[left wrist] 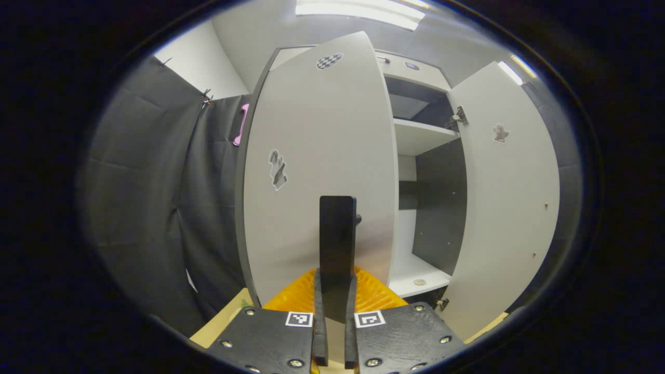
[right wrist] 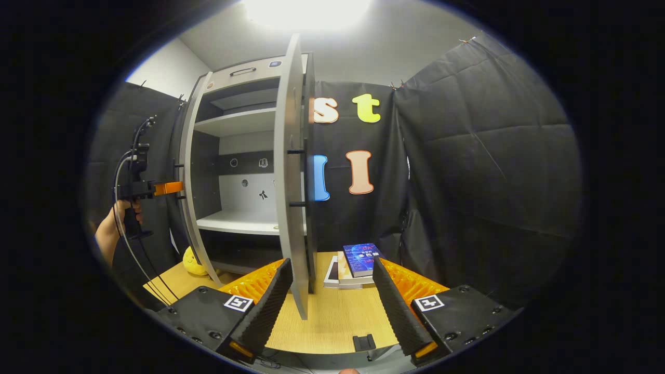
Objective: Open the right door of the double-door shoe cabinet with the right hand, and open the left door with the left hand.
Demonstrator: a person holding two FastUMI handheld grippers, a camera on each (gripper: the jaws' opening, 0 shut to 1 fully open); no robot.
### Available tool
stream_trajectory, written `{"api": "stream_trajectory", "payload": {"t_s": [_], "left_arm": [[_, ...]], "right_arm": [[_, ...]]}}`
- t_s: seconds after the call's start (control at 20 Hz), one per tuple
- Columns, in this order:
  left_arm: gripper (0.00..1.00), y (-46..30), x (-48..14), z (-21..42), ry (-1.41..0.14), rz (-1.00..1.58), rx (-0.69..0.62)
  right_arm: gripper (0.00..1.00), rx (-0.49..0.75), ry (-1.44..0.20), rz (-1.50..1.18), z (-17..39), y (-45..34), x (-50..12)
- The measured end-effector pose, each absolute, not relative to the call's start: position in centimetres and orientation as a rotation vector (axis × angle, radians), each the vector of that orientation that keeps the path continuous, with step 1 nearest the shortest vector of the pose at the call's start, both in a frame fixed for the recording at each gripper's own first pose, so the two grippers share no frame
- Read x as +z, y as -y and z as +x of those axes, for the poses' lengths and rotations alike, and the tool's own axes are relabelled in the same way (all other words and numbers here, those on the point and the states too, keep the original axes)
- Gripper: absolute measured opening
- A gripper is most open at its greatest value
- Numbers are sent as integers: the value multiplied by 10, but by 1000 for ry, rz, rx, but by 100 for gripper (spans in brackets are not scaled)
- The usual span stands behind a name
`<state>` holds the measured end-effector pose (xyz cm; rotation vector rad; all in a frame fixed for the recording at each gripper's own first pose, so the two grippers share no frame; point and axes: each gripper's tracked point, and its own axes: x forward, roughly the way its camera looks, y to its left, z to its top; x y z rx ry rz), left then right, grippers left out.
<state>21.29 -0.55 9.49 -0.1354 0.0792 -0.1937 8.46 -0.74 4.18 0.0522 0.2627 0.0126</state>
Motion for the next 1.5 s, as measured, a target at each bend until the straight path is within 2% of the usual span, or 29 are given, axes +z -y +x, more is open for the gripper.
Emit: {"api": "stream_trajectory", "payload": {"t_s": [0.2,0.45,0.75,0.8,1.05,1.1,1.2,1.5], "left_arm": [[17,-16,96,197,-72,-148,-204],[14,-53,92,182,-67,-138,-205],[15,-98,68,178,-95,-119,-190],[7,-109,69,176,-80,-105,-177],[6,-175,76,169,-38,-34,-69],[2,-184,73,170,-43,-46,-71],[1,-174,69,164,-55,-116,-137],[2,-176,74,142,-9,-29,-160]], "right_arm": [[95,37,-257,49,86,-10,45],[95,81,-257,36,85,-34,45],[96,125,-262,29,82,-58,44],[96,130,-263,26,81,-61,44],[96,136,-256,8,78,-70,46],[96,135,-254,9,78,-71,46],[98,133,-256,11,76,-73,46],[96,106,-231,-2,74,-78,53]]}}
